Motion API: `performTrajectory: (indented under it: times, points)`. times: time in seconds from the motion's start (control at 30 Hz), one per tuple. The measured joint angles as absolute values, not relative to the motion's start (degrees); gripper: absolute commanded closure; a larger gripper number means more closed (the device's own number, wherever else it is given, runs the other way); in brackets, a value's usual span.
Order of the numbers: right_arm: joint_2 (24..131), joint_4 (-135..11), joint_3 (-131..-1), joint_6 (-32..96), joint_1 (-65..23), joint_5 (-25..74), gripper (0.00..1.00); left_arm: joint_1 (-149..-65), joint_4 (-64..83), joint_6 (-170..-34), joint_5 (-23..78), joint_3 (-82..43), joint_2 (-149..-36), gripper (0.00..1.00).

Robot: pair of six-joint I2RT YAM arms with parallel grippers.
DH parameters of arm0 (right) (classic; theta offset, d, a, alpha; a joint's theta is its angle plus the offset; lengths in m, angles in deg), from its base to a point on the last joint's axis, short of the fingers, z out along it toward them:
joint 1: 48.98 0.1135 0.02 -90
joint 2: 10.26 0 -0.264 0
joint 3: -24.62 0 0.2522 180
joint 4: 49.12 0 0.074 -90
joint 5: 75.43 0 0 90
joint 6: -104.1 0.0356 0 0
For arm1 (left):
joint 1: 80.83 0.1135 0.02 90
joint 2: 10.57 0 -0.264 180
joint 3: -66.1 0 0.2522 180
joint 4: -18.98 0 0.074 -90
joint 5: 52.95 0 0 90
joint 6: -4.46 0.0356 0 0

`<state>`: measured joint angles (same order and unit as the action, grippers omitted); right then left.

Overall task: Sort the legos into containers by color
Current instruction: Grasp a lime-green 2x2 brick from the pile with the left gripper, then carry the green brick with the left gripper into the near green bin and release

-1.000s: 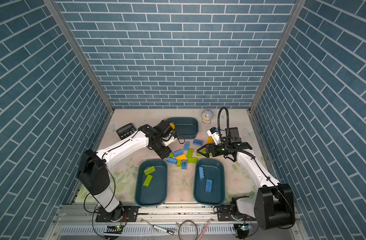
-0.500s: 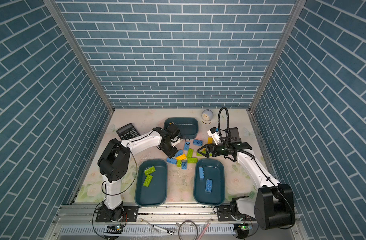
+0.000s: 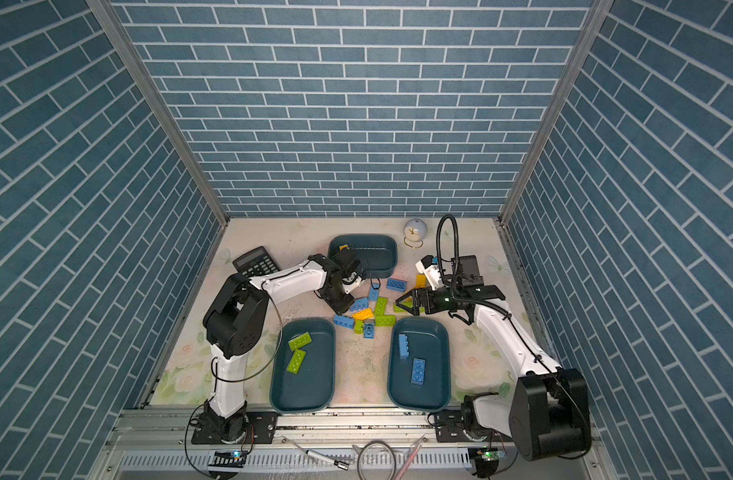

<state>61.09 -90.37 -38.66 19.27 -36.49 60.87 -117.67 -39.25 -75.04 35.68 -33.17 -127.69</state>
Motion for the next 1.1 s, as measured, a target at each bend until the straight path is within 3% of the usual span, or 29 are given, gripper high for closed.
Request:
performTrajectory:
  times: [0.23,0.53,0.8,1.1]
  points:
    - [61.1,-90.8,-38.7,19.2,-36.5,60.9,0.02,-117.2,-39.7,-74.1,34.9,-32.7,-127.7,0.49]
    - [61.1,-91.0,-38.7,19.2,-36.5,60.9,0.02,-117.1,-39.5,-73.3,34.4,-31.6,-127.7,0.74]
    - [61.2,-90.9,-38.7,19.2,-36.5,60.9,0.02,-116.5,-42.2,-73.6,34.4,-32.1,-126.3,0.74]
    - [61.9,-90.9,-39.3,19.0,-36.5,61.3,0.02,-116.7,-49.4,-81.2,32.9,-34.1,-114.8,0.73]
